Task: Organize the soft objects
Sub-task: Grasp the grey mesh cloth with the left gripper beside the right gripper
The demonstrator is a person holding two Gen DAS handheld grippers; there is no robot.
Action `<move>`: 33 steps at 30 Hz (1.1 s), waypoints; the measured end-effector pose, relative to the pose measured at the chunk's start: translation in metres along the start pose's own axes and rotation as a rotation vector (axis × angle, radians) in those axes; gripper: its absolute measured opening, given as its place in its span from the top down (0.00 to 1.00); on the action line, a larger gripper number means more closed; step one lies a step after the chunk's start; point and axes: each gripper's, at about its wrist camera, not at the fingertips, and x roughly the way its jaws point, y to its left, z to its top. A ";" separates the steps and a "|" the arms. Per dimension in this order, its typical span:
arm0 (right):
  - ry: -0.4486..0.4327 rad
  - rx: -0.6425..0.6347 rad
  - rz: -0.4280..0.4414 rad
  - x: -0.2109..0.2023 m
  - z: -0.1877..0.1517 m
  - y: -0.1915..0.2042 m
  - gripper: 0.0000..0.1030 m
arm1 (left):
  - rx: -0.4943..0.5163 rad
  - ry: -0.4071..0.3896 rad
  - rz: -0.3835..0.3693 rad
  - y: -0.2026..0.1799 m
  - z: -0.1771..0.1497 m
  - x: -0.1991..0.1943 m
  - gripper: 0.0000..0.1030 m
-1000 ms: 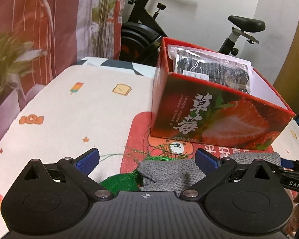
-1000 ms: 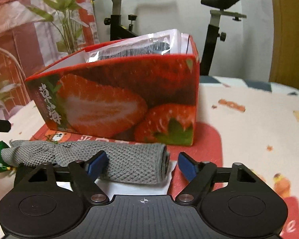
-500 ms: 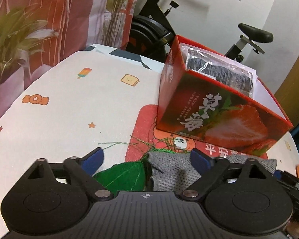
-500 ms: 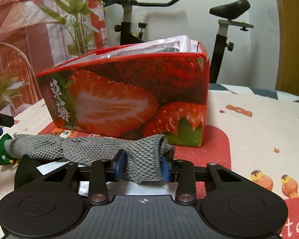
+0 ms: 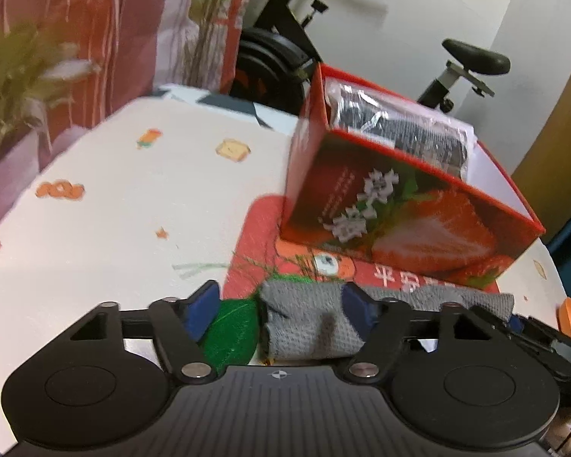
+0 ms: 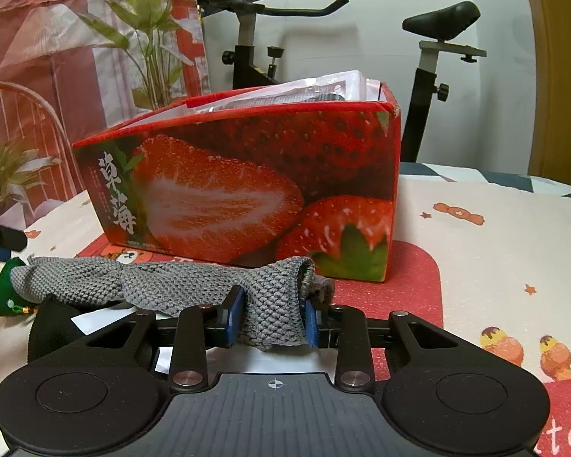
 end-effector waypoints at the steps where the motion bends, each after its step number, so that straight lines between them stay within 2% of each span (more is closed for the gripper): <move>1: 0.000 0.000 0.000 0.000 0.000 0.000 0.71 | 0.003 -0.013 0.008 0.000 0.002 -0.003 0.32; 6: 0.001 -0.004 -0.003 0.000 0.000 0.001 0.71 | 0.011 -0.063 -0.012 -0.006 0.008 -0.018 0.33; 8: 0.001 -0.005 -0.003 0.000 0.000 0.001 0.71 | 0.031 -0.043 -0.041 -0.013 0.007 -0.016 0.33; 12: 0.001 -0.006 -0.002 0.000 0.000 0.001 0.71 | 0.009 0.058 -0.077 -0.018 -0.003 0.001 0.33; 15: 0.001 -0.006 -0.003 0.000 0.000 0.001 0.71 | -0.017 0.097 -0.061 -0.015 -0.006 0.009 0.34; 22: 0.001 -0.006 -0.003 0.001 0.000 0.001 0.71 | -0.078 0.131 -0.028 -0.002 -0.008 0.015 0.33; 27: 0.002 -0.009 -0.004 0.001 -0.001 0.001 0.71 | -0.146 0.162 -0.049 0.004 -0.005 0.033 0.34; 33: 0.002 -0.010 -0.005 0.001 -0.001 0.001 0.71 | -0.161 0.163 -0.066 0.002 -0.002 0.047 0.34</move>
